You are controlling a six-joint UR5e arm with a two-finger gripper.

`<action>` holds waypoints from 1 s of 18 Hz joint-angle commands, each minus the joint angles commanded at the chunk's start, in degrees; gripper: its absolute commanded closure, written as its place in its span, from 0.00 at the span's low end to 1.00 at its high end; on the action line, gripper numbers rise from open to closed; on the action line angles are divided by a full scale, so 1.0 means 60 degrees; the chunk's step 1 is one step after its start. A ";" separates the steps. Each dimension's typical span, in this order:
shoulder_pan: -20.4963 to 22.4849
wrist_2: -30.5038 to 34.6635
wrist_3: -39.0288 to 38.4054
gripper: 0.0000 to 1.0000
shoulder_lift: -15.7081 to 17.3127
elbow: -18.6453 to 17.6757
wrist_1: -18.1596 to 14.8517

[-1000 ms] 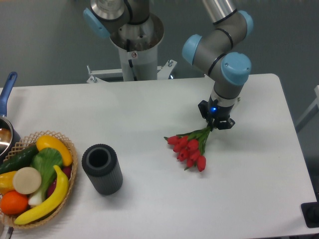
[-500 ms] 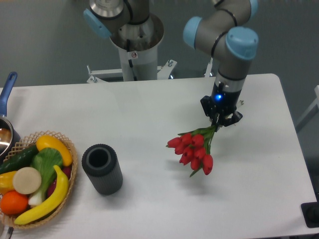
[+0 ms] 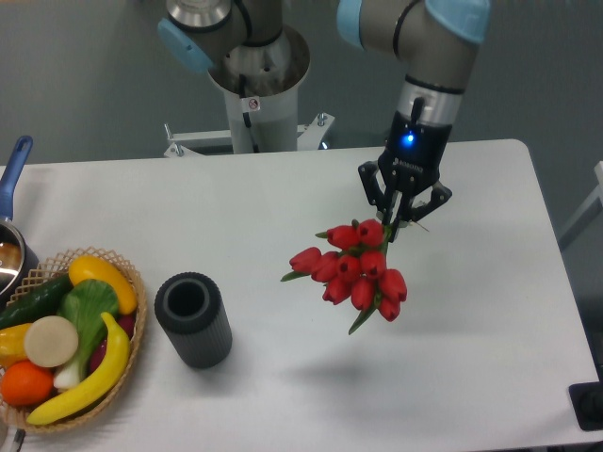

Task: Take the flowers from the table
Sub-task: 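Lift the grasped red tulips up off the table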

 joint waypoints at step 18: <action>0.0880 -0.2610 -0.0691 0.81 0.0074 0.0147 0.0015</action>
